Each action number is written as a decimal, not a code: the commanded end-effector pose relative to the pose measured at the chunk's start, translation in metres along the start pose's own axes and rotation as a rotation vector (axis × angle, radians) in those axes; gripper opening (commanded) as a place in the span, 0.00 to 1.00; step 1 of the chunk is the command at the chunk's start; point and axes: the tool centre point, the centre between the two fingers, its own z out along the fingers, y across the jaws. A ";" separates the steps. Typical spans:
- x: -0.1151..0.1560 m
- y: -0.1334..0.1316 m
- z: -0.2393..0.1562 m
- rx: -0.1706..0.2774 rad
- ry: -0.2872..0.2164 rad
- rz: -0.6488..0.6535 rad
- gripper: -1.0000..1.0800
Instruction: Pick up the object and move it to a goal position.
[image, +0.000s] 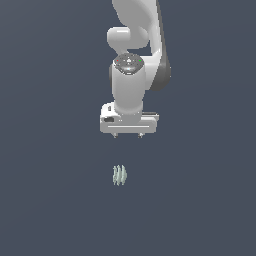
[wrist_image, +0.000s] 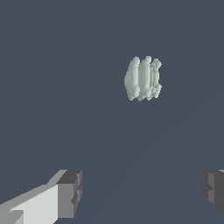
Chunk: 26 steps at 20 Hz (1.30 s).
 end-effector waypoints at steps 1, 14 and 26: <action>0.000 0.000 0.000 0.000 0.000 0.000 0.96; 0.003 -0.023 -0.010 0.025 0.009 -0.008 0.96; 0.025 -0.015 0.004 0.022 0.006 -0.005 0.96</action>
